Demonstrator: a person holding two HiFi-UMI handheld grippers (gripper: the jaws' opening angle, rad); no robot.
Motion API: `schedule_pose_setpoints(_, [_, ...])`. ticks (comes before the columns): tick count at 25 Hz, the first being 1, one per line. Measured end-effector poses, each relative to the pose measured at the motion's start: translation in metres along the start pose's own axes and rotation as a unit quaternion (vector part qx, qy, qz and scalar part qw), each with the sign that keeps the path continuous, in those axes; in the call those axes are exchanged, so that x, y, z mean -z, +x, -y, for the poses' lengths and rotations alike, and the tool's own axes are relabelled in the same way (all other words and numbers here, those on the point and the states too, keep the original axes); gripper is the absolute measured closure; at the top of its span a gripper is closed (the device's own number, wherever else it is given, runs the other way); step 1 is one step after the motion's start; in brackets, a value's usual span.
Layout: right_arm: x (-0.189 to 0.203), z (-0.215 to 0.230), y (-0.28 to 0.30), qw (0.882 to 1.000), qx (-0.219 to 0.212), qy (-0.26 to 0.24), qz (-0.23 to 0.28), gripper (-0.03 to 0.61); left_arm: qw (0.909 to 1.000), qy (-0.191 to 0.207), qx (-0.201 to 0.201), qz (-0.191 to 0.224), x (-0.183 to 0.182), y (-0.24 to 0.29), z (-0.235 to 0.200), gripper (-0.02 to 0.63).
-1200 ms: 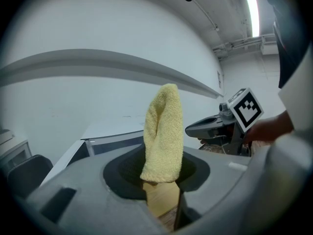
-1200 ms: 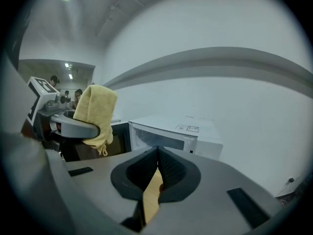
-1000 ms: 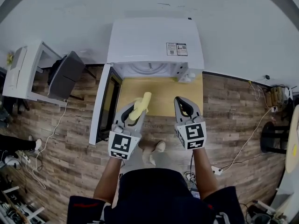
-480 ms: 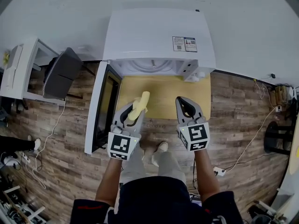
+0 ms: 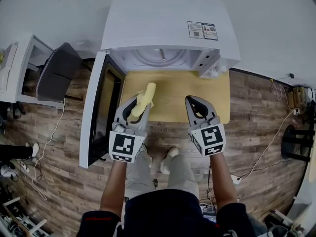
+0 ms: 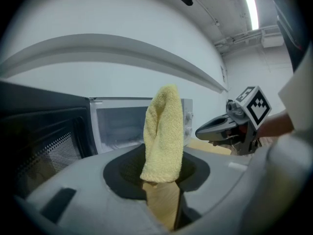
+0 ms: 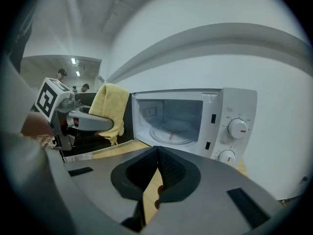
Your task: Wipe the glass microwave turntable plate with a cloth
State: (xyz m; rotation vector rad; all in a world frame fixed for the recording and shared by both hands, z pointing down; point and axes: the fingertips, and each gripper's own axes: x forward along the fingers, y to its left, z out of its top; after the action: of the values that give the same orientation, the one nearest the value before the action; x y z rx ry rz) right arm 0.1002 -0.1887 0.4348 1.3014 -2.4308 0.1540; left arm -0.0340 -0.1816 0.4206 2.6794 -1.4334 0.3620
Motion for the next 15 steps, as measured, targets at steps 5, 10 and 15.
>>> schedule_pose_setpoints(5, [0.016,-0.003,0.014,1.0,-0.002,-0.028,-0.001,0.569,0.9999,0.013,0.006,0.0,0.026,0.008,0.001,0.499])
schedule_pose_setpoints(10, [0.031,-0.001,0.028,0.998,-0.006,-0.064,-0.011,0.569,0.9998,0.018,0.002,-0.007,0.047,0.015,0.0,0.499])
schedule_pose_setpoints(15, [0.04,0.018,0.041,0.994,0.024,-0.106,-0.011,0.569,1.0,0.009,0.001,-0.003,0.06,0.024,-0.003,0.5])
